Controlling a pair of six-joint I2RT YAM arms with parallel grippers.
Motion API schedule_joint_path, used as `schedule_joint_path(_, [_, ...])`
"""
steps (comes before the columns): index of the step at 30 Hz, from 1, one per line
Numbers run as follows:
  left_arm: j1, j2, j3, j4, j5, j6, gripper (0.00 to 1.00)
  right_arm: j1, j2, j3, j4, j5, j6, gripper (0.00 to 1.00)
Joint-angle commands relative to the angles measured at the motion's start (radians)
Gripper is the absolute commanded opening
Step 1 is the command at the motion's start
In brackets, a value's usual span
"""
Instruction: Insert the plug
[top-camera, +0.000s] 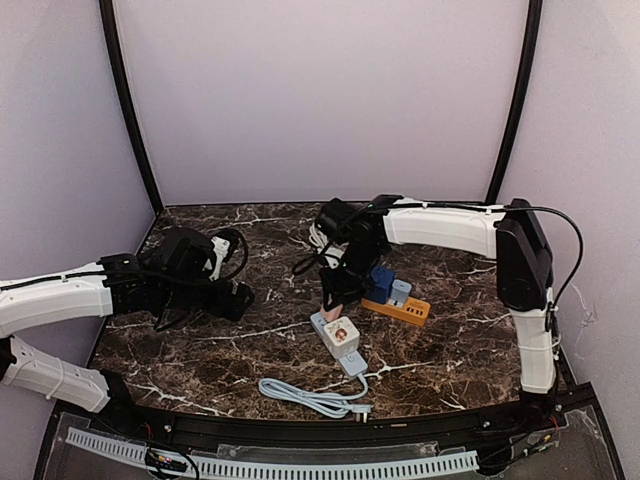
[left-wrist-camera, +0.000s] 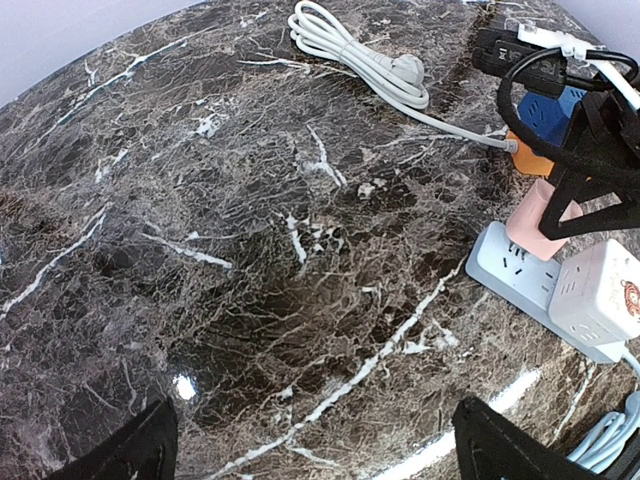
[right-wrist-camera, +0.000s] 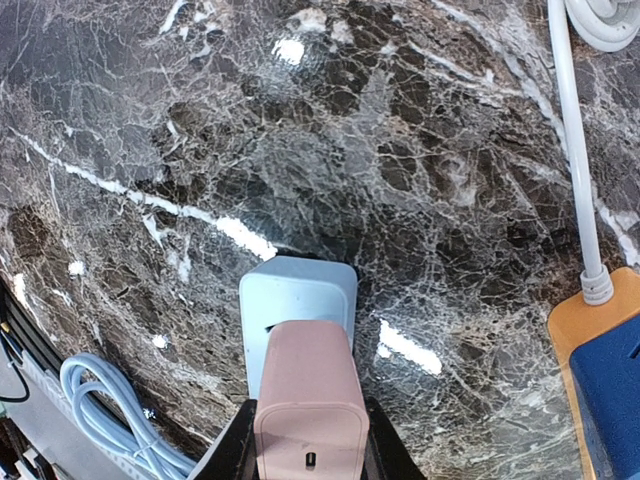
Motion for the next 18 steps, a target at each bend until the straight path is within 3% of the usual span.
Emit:
schedule_joint_path(1, [0.004,0.007,-0.022,-0.015,-0.003,0.001,0.97,0.019,0.060,0.034,-0.037,0.096,0.022,0.00])
schedule_joint_path(10, [0.004,0.011,-0.019,-0.020,0.007,0.006,0.97,0.034,0.079,0.053,-0.064,0.143,0.079,0.00])
schedule_joint_path(18, [0.004,0.007,0.004,-0.061,0.009,0.017,0.97,0.058,0.136,0.179,-0.156,0.205,0.121,0.00])
